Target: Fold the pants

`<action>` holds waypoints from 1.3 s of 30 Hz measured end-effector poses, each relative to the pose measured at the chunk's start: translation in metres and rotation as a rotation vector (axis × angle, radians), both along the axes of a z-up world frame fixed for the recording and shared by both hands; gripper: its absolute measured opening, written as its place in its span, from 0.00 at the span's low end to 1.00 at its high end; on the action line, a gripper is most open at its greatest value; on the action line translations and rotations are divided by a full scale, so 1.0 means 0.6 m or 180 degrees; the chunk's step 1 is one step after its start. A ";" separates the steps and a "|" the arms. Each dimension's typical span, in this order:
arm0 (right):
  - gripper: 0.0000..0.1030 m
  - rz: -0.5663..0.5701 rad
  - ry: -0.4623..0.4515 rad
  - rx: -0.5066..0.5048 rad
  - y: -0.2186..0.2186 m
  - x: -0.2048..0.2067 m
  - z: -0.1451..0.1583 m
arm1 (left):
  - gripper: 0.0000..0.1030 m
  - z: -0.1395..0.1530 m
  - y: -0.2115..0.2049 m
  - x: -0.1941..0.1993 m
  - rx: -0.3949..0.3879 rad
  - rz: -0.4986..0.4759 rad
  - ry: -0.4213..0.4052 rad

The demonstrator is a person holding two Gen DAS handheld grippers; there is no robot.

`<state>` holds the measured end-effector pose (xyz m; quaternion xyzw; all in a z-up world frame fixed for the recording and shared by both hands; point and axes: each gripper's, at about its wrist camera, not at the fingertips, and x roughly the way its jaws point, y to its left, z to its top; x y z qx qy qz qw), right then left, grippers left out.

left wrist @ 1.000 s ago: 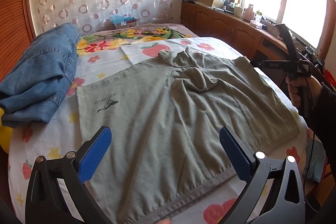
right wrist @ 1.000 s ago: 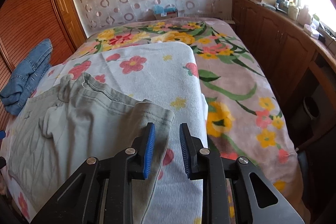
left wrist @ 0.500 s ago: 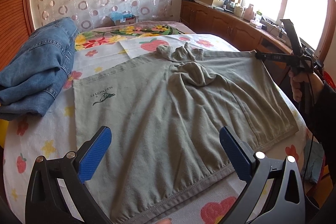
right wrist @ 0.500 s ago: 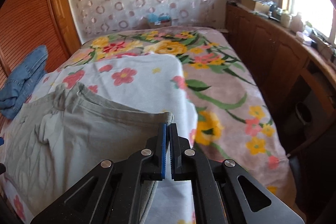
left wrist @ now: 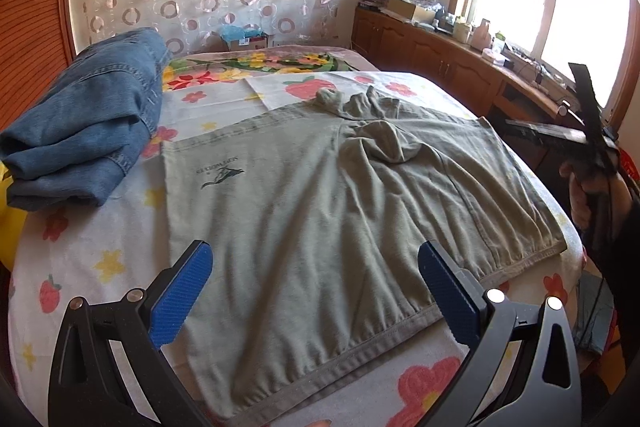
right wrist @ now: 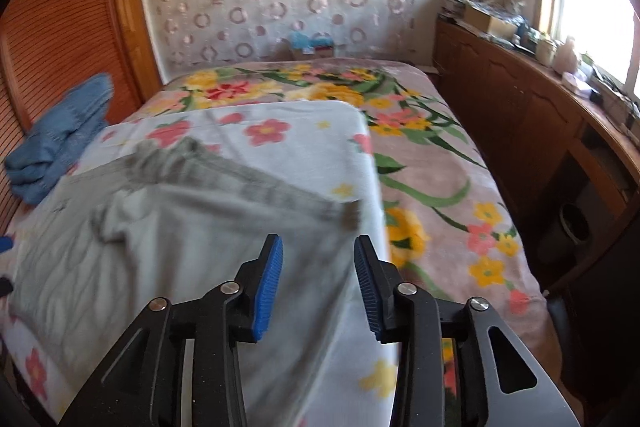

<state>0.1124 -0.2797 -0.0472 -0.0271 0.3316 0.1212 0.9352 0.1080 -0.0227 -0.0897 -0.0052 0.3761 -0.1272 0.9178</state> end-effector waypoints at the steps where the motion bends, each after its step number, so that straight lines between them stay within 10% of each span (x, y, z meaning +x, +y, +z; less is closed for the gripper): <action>1: 0.43 0.0057 -0.0036 0.0007 0.007 -0.029 0.002 | 1.00 0.001 0.004 -0.002 -0.0003 0.0024 -0.0015; 10: 0.49 0.0311 -0.0216 0.0068 0.036 -0.196 -0.019 | 1.00 -0.011 0.044 -0.028 0.0047 0.0173 0.0033; 20: 0.49 0.0443 -0.0171 0.0073 0.022 -0.212 -0.037 | 1.00 -0.039 0.089 -0.064 0.0076 0.0328 0.0180; 39: 0.49 0.0495 -0.0119 0.0058 0.041 -0.188 -0.026 | 0.53 -0.055 0.107 -0.107 -0.0042 0.0298 0.0291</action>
